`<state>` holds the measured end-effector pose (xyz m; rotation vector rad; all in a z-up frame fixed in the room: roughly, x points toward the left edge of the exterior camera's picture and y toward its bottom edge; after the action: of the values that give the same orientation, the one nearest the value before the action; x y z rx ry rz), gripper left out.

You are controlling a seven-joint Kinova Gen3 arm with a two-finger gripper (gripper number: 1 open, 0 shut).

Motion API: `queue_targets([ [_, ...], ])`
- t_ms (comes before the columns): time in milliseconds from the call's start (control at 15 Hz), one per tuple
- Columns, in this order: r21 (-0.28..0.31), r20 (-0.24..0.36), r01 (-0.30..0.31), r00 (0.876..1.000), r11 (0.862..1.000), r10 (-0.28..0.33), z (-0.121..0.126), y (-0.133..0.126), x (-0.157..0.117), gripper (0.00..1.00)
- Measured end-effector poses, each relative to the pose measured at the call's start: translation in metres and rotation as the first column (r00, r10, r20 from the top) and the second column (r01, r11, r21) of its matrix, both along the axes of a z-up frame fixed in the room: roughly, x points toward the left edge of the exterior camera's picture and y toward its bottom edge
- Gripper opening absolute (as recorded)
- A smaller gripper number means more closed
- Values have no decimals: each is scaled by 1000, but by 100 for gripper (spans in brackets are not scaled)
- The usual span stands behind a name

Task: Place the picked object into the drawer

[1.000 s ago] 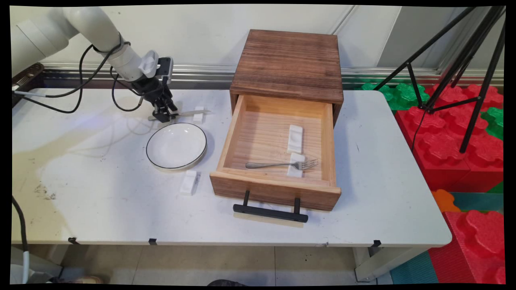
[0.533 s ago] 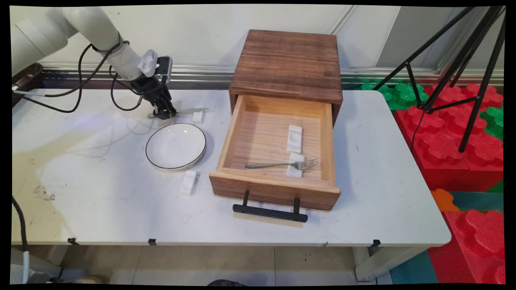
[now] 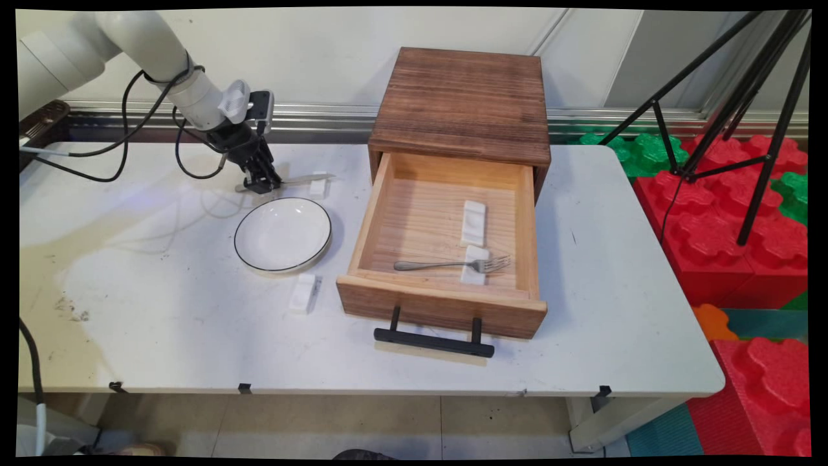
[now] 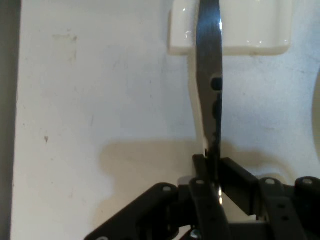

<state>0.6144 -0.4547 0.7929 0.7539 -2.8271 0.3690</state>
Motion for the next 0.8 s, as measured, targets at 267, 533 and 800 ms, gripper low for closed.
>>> queue_targets([
  [267,-9,-15,-14,1000,1000,14,11,5,1,0],
  [533,-19,-27,-14,1000,1000,14,24,11,1,0],
  [800,-37,-43,-7,999,999,5,46,19,-2,0],
])
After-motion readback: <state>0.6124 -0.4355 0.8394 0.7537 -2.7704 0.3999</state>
